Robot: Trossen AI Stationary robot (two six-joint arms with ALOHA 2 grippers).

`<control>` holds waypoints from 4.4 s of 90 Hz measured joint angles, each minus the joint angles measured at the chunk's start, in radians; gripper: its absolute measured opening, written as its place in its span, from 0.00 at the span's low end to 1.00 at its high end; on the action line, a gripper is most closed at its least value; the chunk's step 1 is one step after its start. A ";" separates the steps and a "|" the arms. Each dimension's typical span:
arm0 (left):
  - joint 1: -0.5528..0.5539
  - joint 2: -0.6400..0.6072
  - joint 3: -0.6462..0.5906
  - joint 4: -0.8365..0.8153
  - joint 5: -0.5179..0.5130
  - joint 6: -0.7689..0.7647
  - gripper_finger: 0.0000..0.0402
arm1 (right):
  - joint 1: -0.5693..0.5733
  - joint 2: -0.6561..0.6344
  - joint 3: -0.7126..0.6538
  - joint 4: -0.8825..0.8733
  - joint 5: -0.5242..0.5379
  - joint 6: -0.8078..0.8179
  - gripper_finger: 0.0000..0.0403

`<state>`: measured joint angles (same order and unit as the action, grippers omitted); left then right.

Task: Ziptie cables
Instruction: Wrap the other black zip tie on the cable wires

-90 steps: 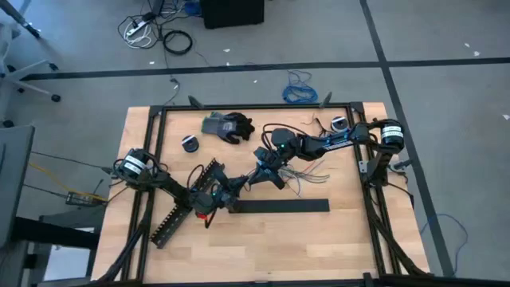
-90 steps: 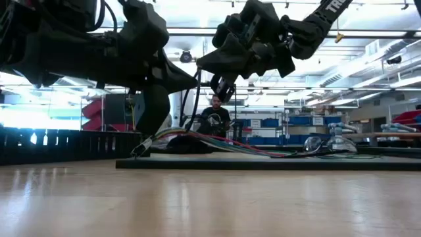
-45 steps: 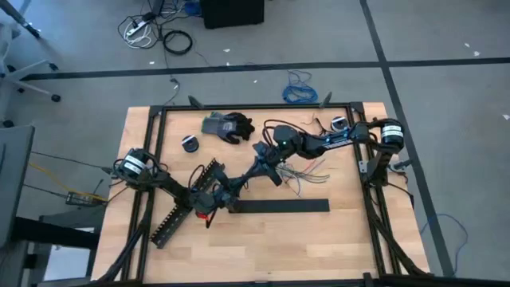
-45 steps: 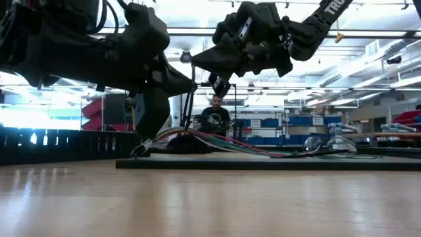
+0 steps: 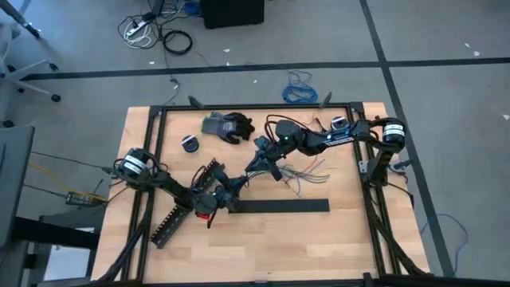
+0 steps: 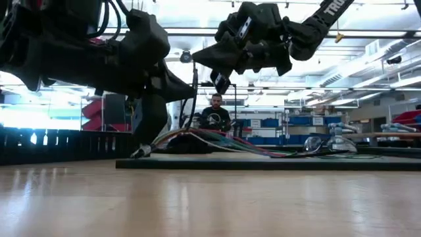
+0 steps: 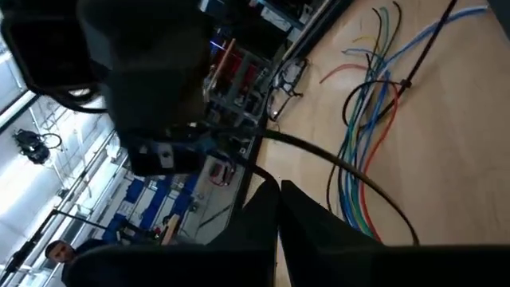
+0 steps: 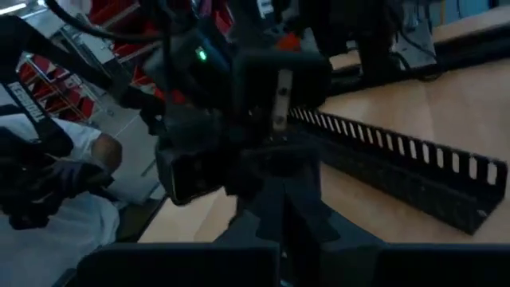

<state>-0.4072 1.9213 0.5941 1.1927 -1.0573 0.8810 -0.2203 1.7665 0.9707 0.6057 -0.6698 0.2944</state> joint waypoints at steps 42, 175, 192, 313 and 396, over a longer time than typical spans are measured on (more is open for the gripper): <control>0.004 0.000 0.000 -0.019 0.014 -0.048 0.00 | -0.035 -0.080 0.000 -0.006 -0.006 -0.009 0.00; -0.072 -0.111 -0.003 0.219 -0.160 -0.469 0.41 | -0.055 -0.081 0.001 -0.053 -0.056 -0.049 0.00; -0.021 -0.210 -0.003 -0.070 0.044 -0.841 0.41 | -0.055 -0.081 0.001 -0.054 -0.053 -0.054 0.00; 0.113 -0.230 -0.003 -0.324 0.265 -1.179 0.13 | -0.035 -0.079 0.000 -0.037 -0.056 -0.096 0.00; 0.113 -0.223 -0.002 -0.437 0.214 -1.201 0.13 | -0.046 -0.084 0.009 -0.027 -0.052 -0.095 0.00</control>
<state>-0.2943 1.6981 0.5919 0.7559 -0.8431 -0.3199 -0.2665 1.6825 0.9796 0.5785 -0.7218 0.1997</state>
